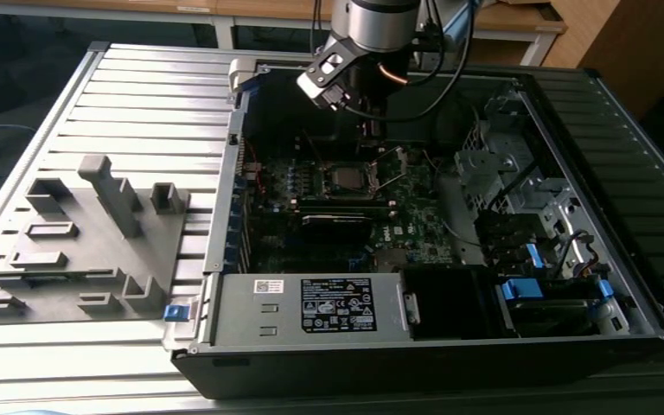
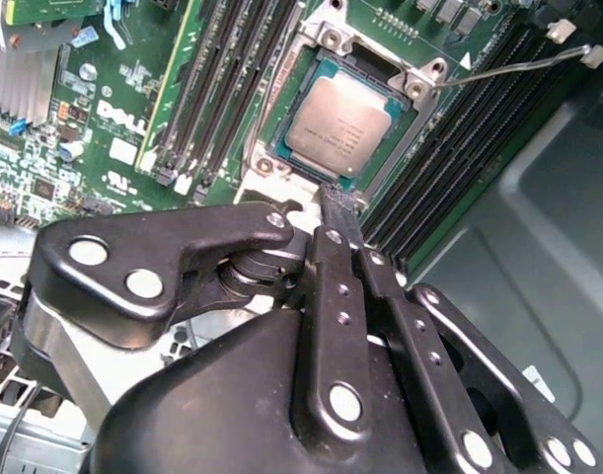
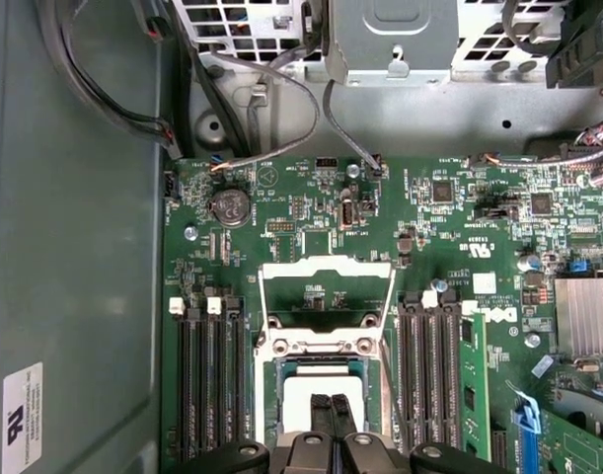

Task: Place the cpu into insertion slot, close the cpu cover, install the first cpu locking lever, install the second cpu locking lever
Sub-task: 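Close the cpu cover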

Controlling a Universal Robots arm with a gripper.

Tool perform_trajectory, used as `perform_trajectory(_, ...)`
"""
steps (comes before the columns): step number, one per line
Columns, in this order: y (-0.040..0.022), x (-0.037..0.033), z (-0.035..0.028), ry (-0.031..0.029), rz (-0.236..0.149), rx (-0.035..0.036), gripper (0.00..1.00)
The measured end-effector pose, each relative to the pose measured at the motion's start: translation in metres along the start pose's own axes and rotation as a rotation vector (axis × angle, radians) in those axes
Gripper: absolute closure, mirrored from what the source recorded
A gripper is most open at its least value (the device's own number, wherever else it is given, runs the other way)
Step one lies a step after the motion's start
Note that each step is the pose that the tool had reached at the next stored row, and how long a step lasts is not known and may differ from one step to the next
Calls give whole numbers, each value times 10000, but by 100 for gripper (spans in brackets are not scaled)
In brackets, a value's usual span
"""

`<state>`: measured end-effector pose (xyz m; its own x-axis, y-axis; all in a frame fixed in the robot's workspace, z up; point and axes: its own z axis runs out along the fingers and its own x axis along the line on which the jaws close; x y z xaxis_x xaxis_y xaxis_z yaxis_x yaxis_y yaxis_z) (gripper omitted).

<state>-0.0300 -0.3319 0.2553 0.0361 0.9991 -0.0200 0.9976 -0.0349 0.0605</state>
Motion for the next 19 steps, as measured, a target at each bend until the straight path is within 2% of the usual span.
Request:
perform_trajectory(10,110,4,7,0,0,0,89)
perform_trajectory(16,200,7,12,0,0,-1,89)
perform_trajectory(19,211,8,12,-1,1,0,89)
